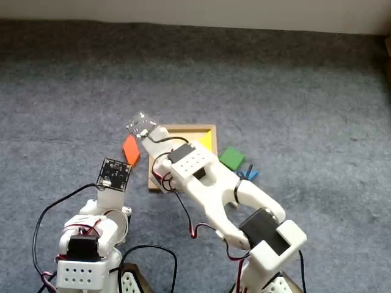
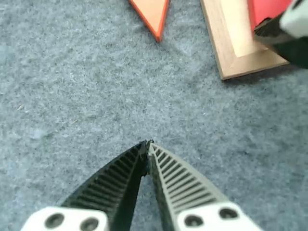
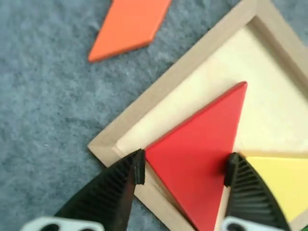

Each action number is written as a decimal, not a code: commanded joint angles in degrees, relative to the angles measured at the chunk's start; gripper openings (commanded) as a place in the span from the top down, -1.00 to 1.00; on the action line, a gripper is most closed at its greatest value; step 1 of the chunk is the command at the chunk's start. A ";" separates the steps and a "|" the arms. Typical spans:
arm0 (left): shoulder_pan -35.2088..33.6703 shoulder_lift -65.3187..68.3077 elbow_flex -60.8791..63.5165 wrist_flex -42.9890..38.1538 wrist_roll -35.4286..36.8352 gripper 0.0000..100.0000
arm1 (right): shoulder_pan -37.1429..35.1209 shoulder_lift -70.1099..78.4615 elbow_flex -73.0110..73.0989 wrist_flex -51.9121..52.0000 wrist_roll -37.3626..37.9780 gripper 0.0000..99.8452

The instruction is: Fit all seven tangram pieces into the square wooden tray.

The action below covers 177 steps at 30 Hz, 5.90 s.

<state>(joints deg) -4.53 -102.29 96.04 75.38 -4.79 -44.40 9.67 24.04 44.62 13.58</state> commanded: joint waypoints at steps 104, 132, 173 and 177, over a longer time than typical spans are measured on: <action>-0.48 -0.84 1.19 0.18 0.53 0.94 | 10.15 -4.62 -15.78 19.38 13.27 0.73; -0.48 -0.84 1.19 0.18 0.53 0.94 | 3.38 -10.51 9.89 -8.57 19.60 0.38; -0.48 -0.84 1.19 0.18 0.53 0.94 | 9.45 -9.71 0.31 -10.59 12.40 0.37; -0.48 -0.84 1.19 0.18 0.53 0.94 | 9.36 -1.36 -13.49 -0.31 13.01 0.37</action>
<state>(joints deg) -4.53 -102.29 96.04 75.38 -4.79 -34.55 5.36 21.93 37.67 25.27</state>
